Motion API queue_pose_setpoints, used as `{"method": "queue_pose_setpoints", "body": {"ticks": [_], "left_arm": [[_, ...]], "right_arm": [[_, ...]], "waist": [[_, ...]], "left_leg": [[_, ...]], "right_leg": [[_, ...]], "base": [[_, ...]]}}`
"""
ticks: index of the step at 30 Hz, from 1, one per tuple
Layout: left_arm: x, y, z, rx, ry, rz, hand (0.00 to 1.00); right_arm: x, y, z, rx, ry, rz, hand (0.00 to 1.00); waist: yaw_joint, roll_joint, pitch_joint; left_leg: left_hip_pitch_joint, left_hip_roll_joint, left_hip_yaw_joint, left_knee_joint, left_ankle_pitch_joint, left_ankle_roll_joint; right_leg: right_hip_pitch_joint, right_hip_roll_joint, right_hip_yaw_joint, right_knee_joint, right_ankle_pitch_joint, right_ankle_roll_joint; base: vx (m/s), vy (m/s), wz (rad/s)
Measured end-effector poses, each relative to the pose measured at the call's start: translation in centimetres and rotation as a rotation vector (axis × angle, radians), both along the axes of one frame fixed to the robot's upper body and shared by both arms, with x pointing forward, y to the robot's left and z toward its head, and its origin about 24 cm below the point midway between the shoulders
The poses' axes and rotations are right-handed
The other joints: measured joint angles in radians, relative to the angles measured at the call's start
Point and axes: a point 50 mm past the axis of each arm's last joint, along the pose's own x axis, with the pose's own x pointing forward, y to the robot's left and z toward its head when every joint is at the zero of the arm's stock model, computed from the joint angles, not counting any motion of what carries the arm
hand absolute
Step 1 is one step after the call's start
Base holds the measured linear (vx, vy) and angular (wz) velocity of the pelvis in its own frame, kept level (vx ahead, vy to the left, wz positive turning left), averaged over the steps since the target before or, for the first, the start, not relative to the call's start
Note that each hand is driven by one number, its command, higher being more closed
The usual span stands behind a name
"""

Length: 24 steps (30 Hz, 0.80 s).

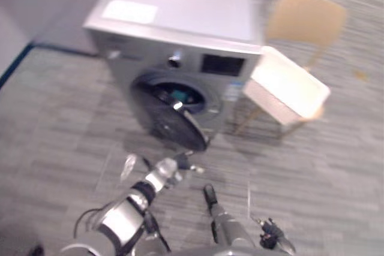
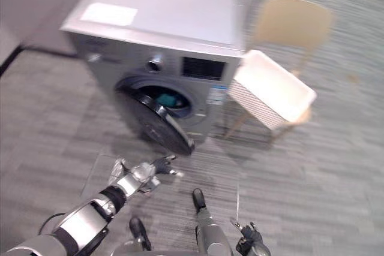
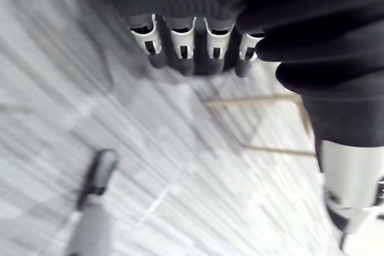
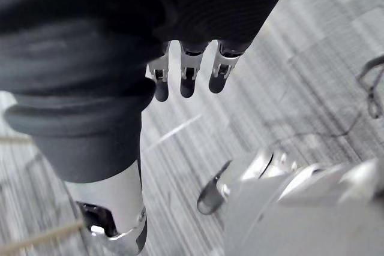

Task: Pick up the laundry basket with both hands and put the clothes into the washing machine.

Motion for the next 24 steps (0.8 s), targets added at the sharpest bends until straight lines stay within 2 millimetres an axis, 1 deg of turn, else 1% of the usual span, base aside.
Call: {"method": "queue_pose_setpoints", "body": {"ticks": [1,2,3,4,5,6,7,8,9,10,12,13,14,16,17,18,19,20,21,22,23,24], "left_arm": [[0.7,-0.3,0.9,-0.024,-0.027,0.005,0.0],[2.1,0.1,2.5,-0.073,-0.085,0.06,0.0],[3.4,1.1,3.9,-0.105,-0.143,0.144,0.0],[4.0,2.1,4.6,-0.127,-0.18,0.219,0.0],[4.3,2.5,5.0,-0.141,-0.197,0.258,0.0],[4.8,3.2,5.6,-0.154,-0.235,0.329,0.0],[4.8,4.4,5.6,-0.141,-0.256,0.399,0.0],[4.7,4.8,5.4,-0.134,-0.254,0.418,0.0],[4.2,5.6,4.5,-0.125,-0.23,0.453,0.0],[3.8,5.9,4.0,-0.116,-0.215,0.465,0.0],[1.8,7.0,1.4,-0.075,-0.148,0.499,0.0],[0.2,8.0,-0.4,-0.043,-0.097,0.523,0.0],[-0.7,8.5,-1.3,-0.019,-0.068,0.529,0.0],[-4.8,10.2,-4.8,0.043,0.053,0.577,0.0],[-6.4,10.8,-5.9,0.069,0.098,0.585,0.0],[-7.5,11.0,-6.6,0.074,0.128,0.594,0.0],[-9.4,11.4,-7.7,0.083,0.183,0.609,0.0],[-11.5,11.9,-8.8,0.088,0.235,0.645,0.0],[-12.6,12.1,-9.3,0.091,0.263,0.663,0.0],[-14.4,12.5,-10.1,0.089,0.31,0.702,0.0],[-16.5,12.7,-10.9,0.089,0.37,0.748,0.0],[-18.2,12.9,-11.5,0.09,0.419,0.788,0.0]], "right_arm": [[-1.3,-0.1,-0.2,0.002,0.03,-0.019,0.0],[-2.5,-0.8,-0.3,-0.016,0.06,-0.04,0.0],[-3.3,-1.5,-0.2,-0.037,0.076,-0.063,0.0],[-3.9,-1.9,-0.2,-0.048,0.089,-0.071,0.0],[-4.3,-2.2,-0.2,-0.053,0.097,-0.083,0.0],[-5.0,-2.3,-0.2,-0.056,0.11,-0.107,0.0],[-5.4,-2.3,-0.3,-0.053,0.12,-0.122,0.0],[-5.5,-2.3,-0.3,-0.05,0.121,-0.135,0.0],[-5.9,-2.4,-0.3,-0.049,0.128,-0.167,0.0],[-6.2,-2.5,-0.4,-0.049,0.134,-0.185,0.0],[-7.1,-2.7,-0.4,-0.054,0.164,-0.219,0.0],[-7.4,-2.7,-0.5,-0.056,0.177,-0.223,0.0],[-7.5,-2.7,-0.5,-0.056,0.183,-0.227,0.0],[-8.0,-2.6,-0.6,-0.051,0.202,-0.253,0.0],[-8.2,-2.4,-0.7,-0.042,0.211,-0.26,0.0],[-8.3,-2.2,-0.8,-0.036,0.217,-0.261,0.0],[-8.4,-1.9,-0.9,-0.025,0.225,-0.261,0.0],[-8.0,-1.8,-0.9,-0.018,0.223,-0.258,0.0],[-7.8,-1.8,-1.0,-0.015,0.22,-0.256,0.0],[-7.2,-1.8,-1.0,-0.014,0.209,-0.248,0.0],[-6.7,-1.8,-1.0,-0.014,0.198,-0.241,0.0],[-6.2,-1.8,-0.9,-0.015,0.188,-0.23,0.0]], "waist": [[-0.01,-0.015,-0.009],[-0.018,-0.001,-0.008],[-0.032,0.014,-0.007],[-0.047,0.029,-0.008],[-0.053,0.038,-0.008],[-0.058,0.053,-0.008],[-0.068,0.065,-0.006],[-0.07,0.067,-0.004],[-0.071,0.071,-0.003],[-0.071,0.072,-0.002],[-0.071,0.075,-0.003],[-0.07,0.076,-0.002],[-0.069,0.076,-0.002],[-0.058,0.079,0.0],[-0.05,0.08,0.0],[-0.043,0.08,0.0],[-0.031,0.082,0.0],[-0.013,0.086,0.001],[-0.008,0.087,0.001],[-0.001,0.094,-0.003],[0.016,0.102,-0.009],[0.028,0.107,-0.012]], "left_leg": [[0.012,-0.02,0.011,-0.01,0.008,-0.009],[0.03,-0.018,0.019,-0.027,0.022,-0.008],[0.042,-0.016,0.023,-0.034,0.051,-0.005],[0.048,-0.012,0.024,-0.037,0.062,-0.006],[0.052,-0.012,0.023,-0.042,0.063,-0.008],[0.06,-0.012,0.024,-0.05,0.065,-0.011],[0.07,-0.012,0.021,-0.058,0.07,-0.007],[0.075,-0.012,0.018,-0.059,0.07,-0.006],[0.085,-0.013,0.007,-0.061,0.071,-0.006],[0.09,-0.014,-0.003,-0.062,0.071,-0.006],[0.105,-0.021,-0.029,-0.077,0.07,-0.006],[0.108,-0.025,-0.043,-0.079,0.07,-0.006],[0.113,-0.028,-0.055,-0.079,0.07,-0.005],[0.116,-0.037,-0.084,-0.079,0.071,-0.002],[0.119,-0.038,-0.097,-0.079,0.071,-0.002],[0.12,-0.039,-0.109,-0.079,0.071,-0.002],[0.124,-0.042,-0.124,-0.079,0.071,-0.002],[0.129,-0.044,-0.145,-0.079,0.071,-0.001],[0.133,-0.046,-0.155,-0.079,0.071,-0.001],[0.134,-0.048,-0.172,-0.079,0.07,0.0],[0.136,-0.051,-0.192,-0.079,0.068,0.003],[0.136,-0.052,-0.208,-0.079,0.068,0.004]], "right_leg": [[0.029,-0.011,0.024,-0.019,-0.017,-0.007],[0.03,0.002,0.035,-0.04,-0.008,-0.002],[0.024,0.011,0.036,-0.042,0.018,-0.008],[0.025,0.016,0.035,-0.042,0.021,-0.006],[0.026,0.018,0.034,-0.042,0.021,-0.005],[0.03,0.021,0.03,-0.042,0.02,-0.007],[0.04,0.022,0.023,-0.042,0.017,-0.012],[0.046,0.021,0.019,-0.043,0.015,-0.015],[0.063,0.017,0.006,-0.044,0.01,-0.02],[0.072,0.015,-0.002,-0.045,0.006,-0.021],[0.103,0.01,-0.035,-0.049,-0.004,-0.03],[0.113,0.003,-0.051,-0.05,-0.01,-0.031],[0.117,-0.001,-0.058,-0.051,-0.012,-0.032],[0.139,-0.015,-0.086,-0.051,-0.021,-0.038],[0.15,-0.019,-0.102,-0.052,-0.027,-0.037],[0.158,-0.021,-0.111,-0.052,-0.03,-0.035],[0.172,-0.025,-0.13,-0.051,-0.037,-0.038],[0.191,-0.03,-0.149,-0.051,-0.045,-0.041],[0.2,-0.033,-0.16,-0.051,-0.048,-0.042],[0.212,-0.037,-0.176,-0.05,-0.055,-0.042],[0.224,-0.042,-0.192,-0.046,-0.064,-0.04],[0.235,-0.045,-0.208,-0.045,-0.069,-0.041]], "base": [[0.08,0.012,-0.61],[0.07,0.0,-0.74],[0.03,-0.052,-0.82],[0.03,-0.053,-0.43],[0.06,-0.062,-0.13],[0.11,-0.034,0.03],[0.1,-0.025,0.07],[0.09,-0.012,0.18],[0.06,-0.001,0.21],[0.08,0.01,0.36],[0.09,0.016,0.46],[0.08,0.018,0.42],[0.11,0.032,0.37],[0.12,0.038,0.4],[0.09,0.024,0.41],[0.08,0.018,0.43],[0.06,0.014,0.49],[0.06,0.015,0.49],[0.04,0.014,0.49],[0.02,0.014,0.47],[0.01,0.012,0.54],[-0.01,0.008,0.54]]}}
